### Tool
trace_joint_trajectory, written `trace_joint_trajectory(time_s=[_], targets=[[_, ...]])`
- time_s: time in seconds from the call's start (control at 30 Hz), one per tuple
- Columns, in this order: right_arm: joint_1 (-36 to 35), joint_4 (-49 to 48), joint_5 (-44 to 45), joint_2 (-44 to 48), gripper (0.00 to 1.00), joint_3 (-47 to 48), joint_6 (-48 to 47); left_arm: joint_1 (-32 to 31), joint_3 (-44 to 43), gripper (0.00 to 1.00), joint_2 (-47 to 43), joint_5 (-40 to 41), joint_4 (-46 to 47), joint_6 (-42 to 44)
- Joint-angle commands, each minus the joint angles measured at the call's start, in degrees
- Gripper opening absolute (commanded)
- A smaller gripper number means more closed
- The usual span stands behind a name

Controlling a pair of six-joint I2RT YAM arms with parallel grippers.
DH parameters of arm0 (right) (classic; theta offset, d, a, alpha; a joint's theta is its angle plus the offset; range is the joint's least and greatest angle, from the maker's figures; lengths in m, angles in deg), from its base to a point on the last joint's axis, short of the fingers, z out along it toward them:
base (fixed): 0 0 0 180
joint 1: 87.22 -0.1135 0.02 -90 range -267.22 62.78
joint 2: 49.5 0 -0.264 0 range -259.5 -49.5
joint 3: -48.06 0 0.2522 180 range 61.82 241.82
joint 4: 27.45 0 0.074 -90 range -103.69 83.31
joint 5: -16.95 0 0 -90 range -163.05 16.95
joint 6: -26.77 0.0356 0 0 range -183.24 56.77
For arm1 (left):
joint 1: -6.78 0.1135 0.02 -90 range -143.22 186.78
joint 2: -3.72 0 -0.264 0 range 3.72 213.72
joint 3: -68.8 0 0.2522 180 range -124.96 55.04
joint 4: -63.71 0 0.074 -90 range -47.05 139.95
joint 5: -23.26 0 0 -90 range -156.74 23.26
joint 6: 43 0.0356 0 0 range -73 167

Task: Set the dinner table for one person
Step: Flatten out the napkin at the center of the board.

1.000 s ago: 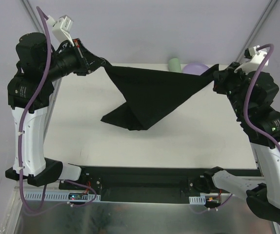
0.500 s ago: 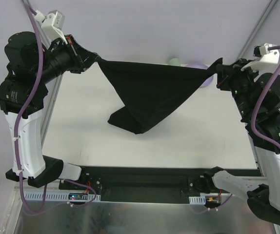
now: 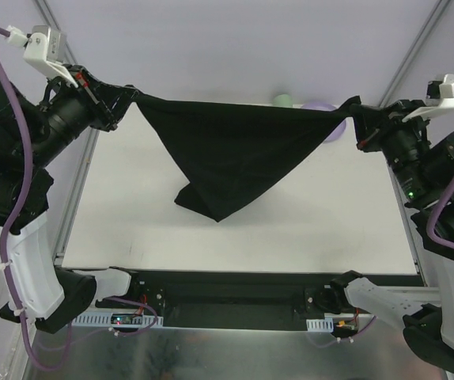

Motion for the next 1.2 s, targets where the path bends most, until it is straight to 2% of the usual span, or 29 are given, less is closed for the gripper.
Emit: trace_joint_trajectory(time_s=[0.0, 0.33, 0.63, 0.87, 0.97, 1.17], targets=[[2.39, -2.92, 4.05, 4.2, 0.01, 5.68, -2.1, 1.94, -0.5, 0.0, -5.68, 6.22, 10.67, 4.49], [2.39, -1.87, 2.54, 5.08, 0.01, 6.38, -0.33, 1.94, 4.24, 0.0, -10.61, 4.45, 13.23, 4.23], [2.39, -2.92, 5.0, 5.08, 0.01, 6.91, -1.3, 1.94, 1.53, 0.0, -10.78, 7.88, 13.49, 6.69], [2.39, -2.83, 6.06, 5.69, 0.01, 6.13, -1.92, 1.94, 2.84, 0.0, -12.54, 10.96, 13.84, 8.36], [2.39, -2.39, 6.06, 5.52, 0.01, 4.11, -0.78, 1.94, 5.65, 0.0, -12.37, 9.82, 14.19, 7.83], [2.3, 1.11, 5.27, 5.69, 0.01, -5.03, 3.0, 1.94, 18.2, 0.0, -12.81, 4.12, 14.55, 3.27]])
